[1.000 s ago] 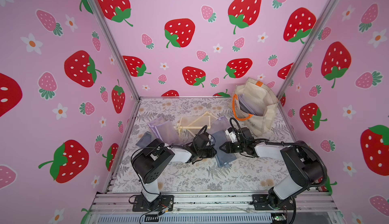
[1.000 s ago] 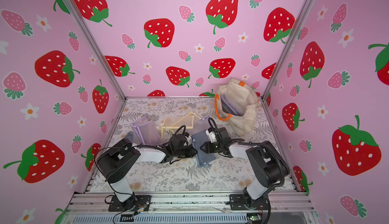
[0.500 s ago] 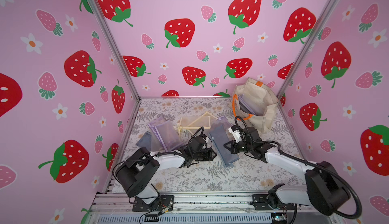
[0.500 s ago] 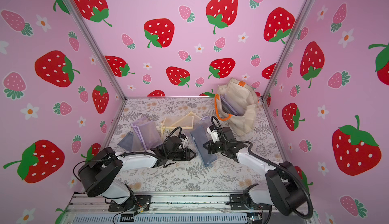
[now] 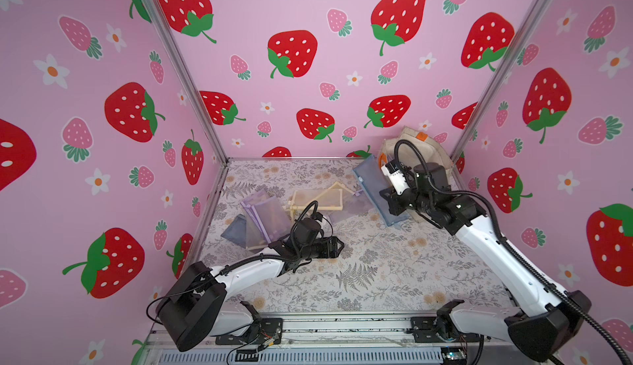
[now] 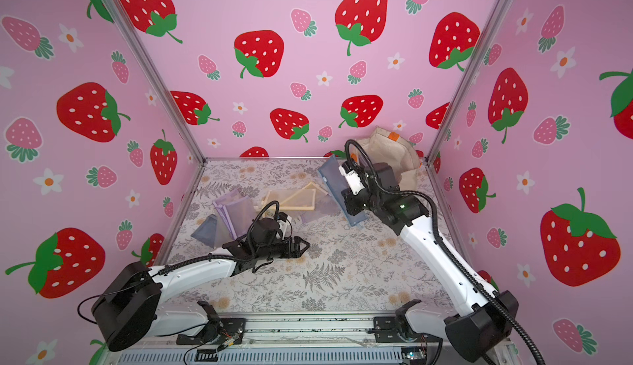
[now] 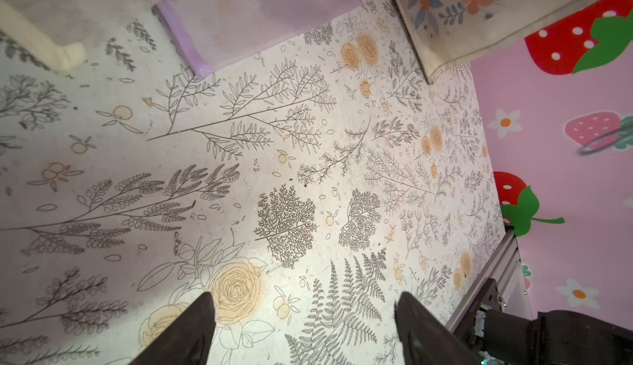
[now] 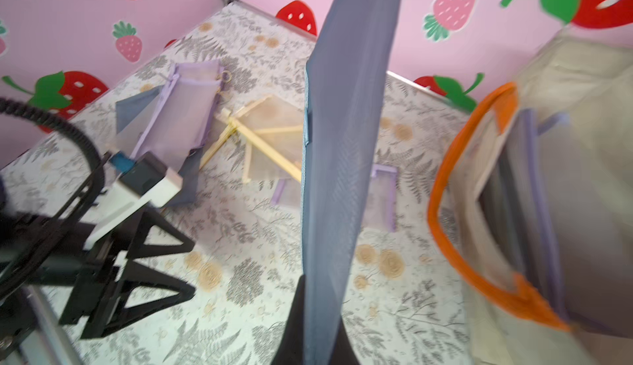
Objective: Put the pencil pouch into the canvas bag
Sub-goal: Pick up the pencil pouch from the center of the board, then place the pencil pouch in the canvas bag.
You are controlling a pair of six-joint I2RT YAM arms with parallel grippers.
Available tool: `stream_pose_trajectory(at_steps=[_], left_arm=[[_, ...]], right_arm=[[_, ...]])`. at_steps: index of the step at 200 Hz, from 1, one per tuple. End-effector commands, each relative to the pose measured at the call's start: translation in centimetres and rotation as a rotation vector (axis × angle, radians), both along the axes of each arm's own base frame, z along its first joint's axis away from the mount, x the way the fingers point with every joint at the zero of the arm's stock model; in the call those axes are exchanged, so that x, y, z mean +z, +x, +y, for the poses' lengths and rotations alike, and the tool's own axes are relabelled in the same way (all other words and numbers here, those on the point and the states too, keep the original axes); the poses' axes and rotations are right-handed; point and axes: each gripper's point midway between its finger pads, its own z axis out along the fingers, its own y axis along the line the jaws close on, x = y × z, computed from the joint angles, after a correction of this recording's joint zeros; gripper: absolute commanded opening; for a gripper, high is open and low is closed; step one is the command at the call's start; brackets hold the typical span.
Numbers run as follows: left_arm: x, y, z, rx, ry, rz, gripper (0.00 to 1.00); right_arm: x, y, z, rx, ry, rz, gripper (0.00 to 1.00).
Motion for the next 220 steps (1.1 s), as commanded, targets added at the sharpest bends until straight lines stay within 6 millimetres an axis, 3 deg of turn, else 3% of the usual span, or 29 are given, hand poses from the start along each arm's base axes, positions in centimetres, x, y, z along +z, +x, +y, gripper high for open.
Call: stream_pose_trajectory(at_steps=[1,34,74,138,220], left_arm=[[0.0,-0.1,0.5,-0.007,0.017,-0.006,0.9],[0.3,0.2,0.2,-0.03,0.012,-0.012,0.98],[0.2,0.7,-1.3,-0.071,-0.037,0.001,0.99],[0.6,1.4,-2.3,-0.106,-0.074,-0.019,0.99],[0.2,2.6,-2.1,-0.079,-0.12,0.01,0.99]], right_arm=[[1.4,2.5,-2.7,-0.032,-0.109,-0.045,0.0],[6.4,7.9,-6.3,-0.112,-0.138,-0.188,0.0],[7.8,12.6,-8.7,-0.153,-0.221,-0.362,0.0],[4.6,18.6,-10.8,-0.137,-0.251,-0.399,0.0],[-1.9,20.4,-14.0,-0.206,-0.271,-0.316,0.0]])
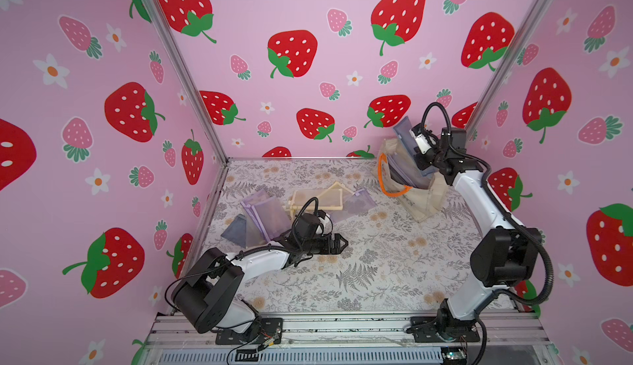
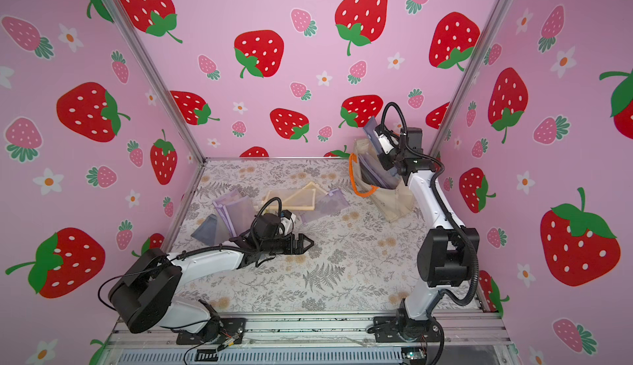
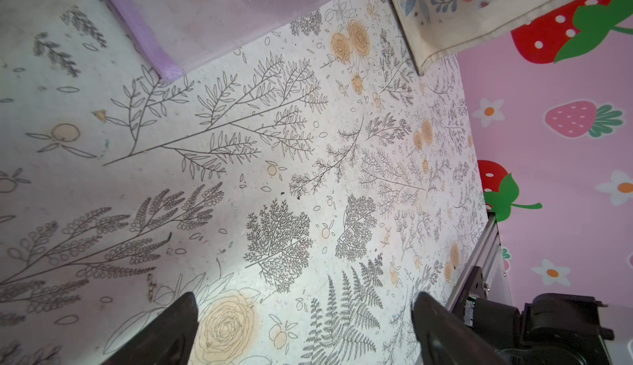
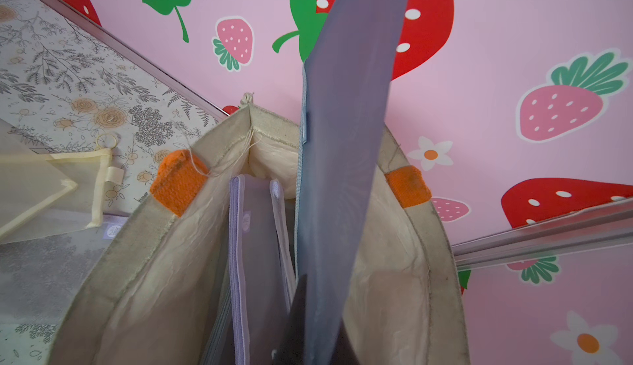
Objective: Put the pencil pouch into the canvas bag
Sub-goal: Place the pencil pouch in the canvas bag.
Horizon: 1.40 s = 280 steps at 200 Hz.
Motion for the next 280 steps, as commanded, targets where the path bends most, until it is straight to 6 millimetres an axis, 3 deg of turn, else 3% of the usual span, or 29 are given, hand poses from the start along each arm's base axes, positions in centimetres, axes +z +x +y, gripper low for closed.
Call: stream_pose_trajectory(at_steps=[1,101,159,207,280], left_arm=[[1.7,1.1,-0.9,-0.007,-0.059,-0.027,0.99],[1.6,1.2,-0.4,0.012,-0.06,-0.02,0.99],[1.5,1.1,-0.5,0.012,-0.069,-0.015,0.99],[1.4,0.8,-0.2,0.016,-0.067,-0.015,0.99],[1.2,0.2,0.6,0.034,-0.057,-0.014,0.99]], right_arm=[[-0.3,0.7,-1.3,-0.014,-0.004,-0.033,0.0],[-5.5,0.3,-2.0,-0.04,0.01,0.041,0.0],[-7.3,0.0,-1.3,-0.019,0.028,0.087,0.0],[-8.7,-1.8,-1.1,-0.052,-0.149,0.108,0.0],[-9.3,-1.1,1.1,-0.034,-0.181,0.127,0.01]])
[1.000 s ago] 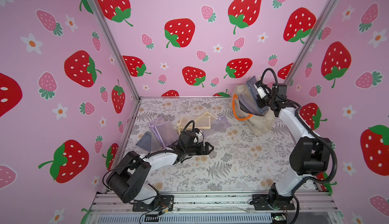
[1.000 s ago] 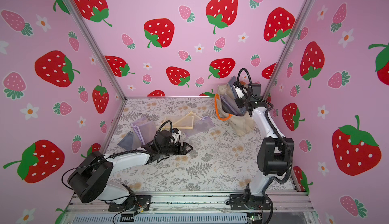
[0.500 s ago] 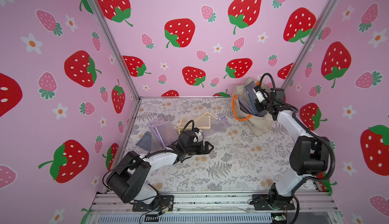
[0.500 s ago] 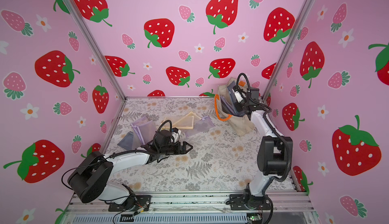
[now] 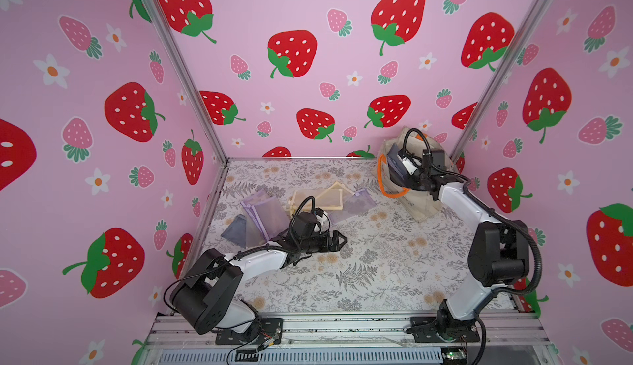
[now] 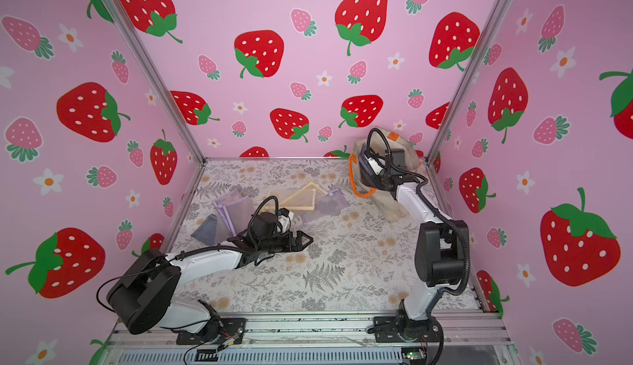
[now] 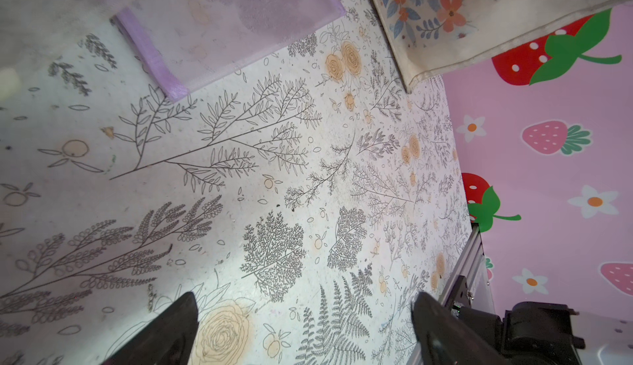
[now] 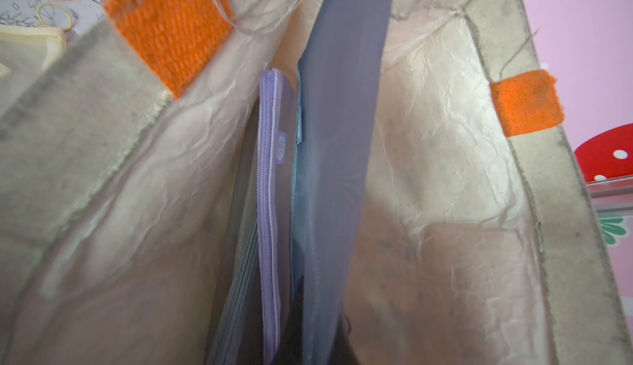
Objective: Put the pencil pouch into the canvas bag
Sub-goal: Place the pencil pouch in the canvas bag.
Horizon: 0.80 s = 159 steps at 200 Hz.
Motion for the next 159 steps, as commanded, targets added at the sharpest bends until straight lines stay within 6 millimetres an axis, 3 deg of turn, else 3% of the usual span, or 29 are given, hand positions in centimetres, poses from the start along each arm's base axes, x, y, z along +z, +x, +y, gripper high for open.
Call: stream_pose_trajectory(at_steps=[1,30,56,82,112,159], left_arm=[[0.2,-0.2,0.3,0.007,-0.008,-0.003,0.99],[0.0,-0.2,0.4,0.005,0.001,0.001,0.99],[0.2,0.0,0.2,0.005,-0.002,-0.003,0.99],[0.1,0.0,0.1,0.005,-0.007,0.001,0.99],[0.0,-0.1,0.3,0.007,-0.001,0.002,0.99],[0.0,0.0,0.3,0.009,0.002,-0.002,0.99]], right_arm=[[-0.1,0.4,0.1,-0.004,-0.01,0.018,0.02],[-0.2,0.5,0.2,-0.026,0.03,0.036,0.27],[0.3,0.2,1.0,-0.012,0.084,0.037,0.32],[0.9,0.1,2.0,0.009,0.142,0.034,0.25],[0.1,0.5,2.2,0.007,0.146,0.058,0.0],[-2.9,1.4,1.5,-0.048,0.097,0.142,0.0]])
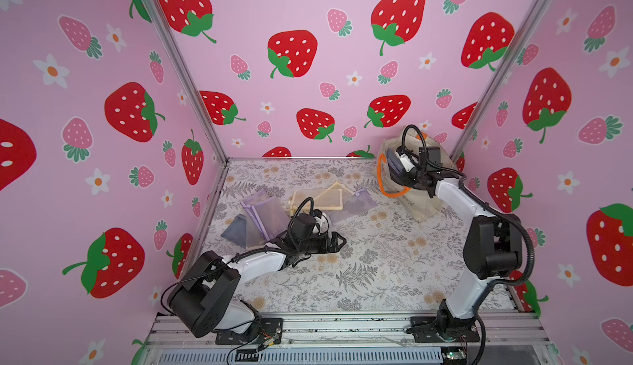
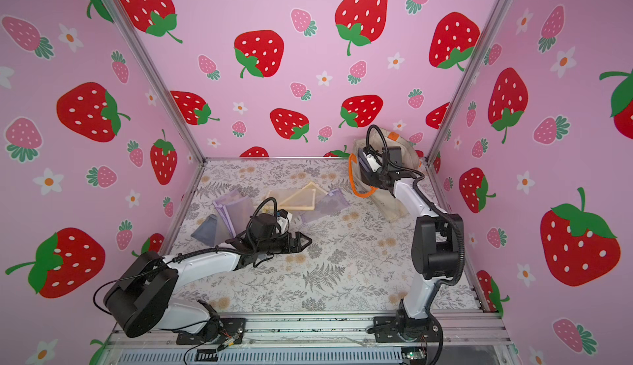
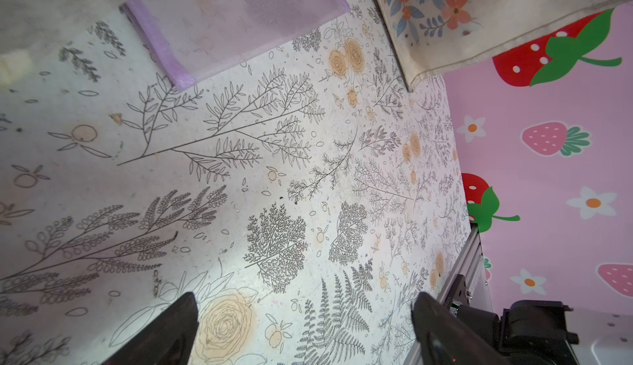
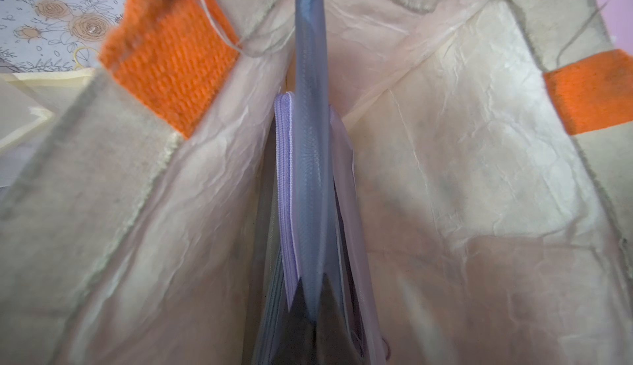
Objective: Put the pencil pouch into the canvas bag
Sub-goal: Place the pencil pouch in the canvas bag.
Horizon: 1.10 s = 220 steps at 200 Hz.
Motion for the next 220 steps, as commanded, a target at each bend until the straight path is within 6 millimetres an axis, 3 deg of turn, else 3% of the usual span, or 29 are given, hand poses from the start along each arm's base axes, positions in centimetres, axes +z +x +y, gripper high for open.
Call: stream_pose_trajectory(at_steps=[1,26,44,79,113,125,164,196,220], left_arm=[[0.2,0.2,0.1,0.001,0.001,-0.012,0.99],[0.4,0.4,0.0,-0.001,-0.002,-0.013,0.99],[0.5,0.5,-0.1,-0.004,0.002,-0.012,0.99],[0.7,0.7,0.2,-0.003,0.045,-0.02,0.99],[2.1,1.2,0.1,-0.009,0.055,-0.051,0.99],[2.6,1.2,0.4,-0.007,0.071,-0.062,0.99],[3.1,1.4,2.1,0.015,0.164,-0.067,0.99],[4.0,2.5,3.0,0.028,0.22,-0.073,0.99],[5.8,5.0,3.4,0.05,0.257,-0.101,0.99]], right_arm=[[-1.6,0.2,-0.1,-0.021,-0.026,0.065,0.0],[-2.6,0.6,-0.9,-0.067,-0.05,0.113,0.0],[-1.9,0.6,-0.7,-0.068,-0.025,0.109,0.0],[1.4,0.2,0.3,-0.058,0.062,0.052,0.32],[5.5,-2.4,2.5,-0.02,0.063,-0.021,0.73],[6.5,-3.6,3.5,0.001,0.057,-0.033,0.81],[8.4,-7.3,5.2,0.018,0.082,-0.038,0.9],[7.9,-10.1,5.0,0.003,0.132,-0.003,0.95],[6.8,-12.6,5.1,0.002,0.133,0.027,1.0]])
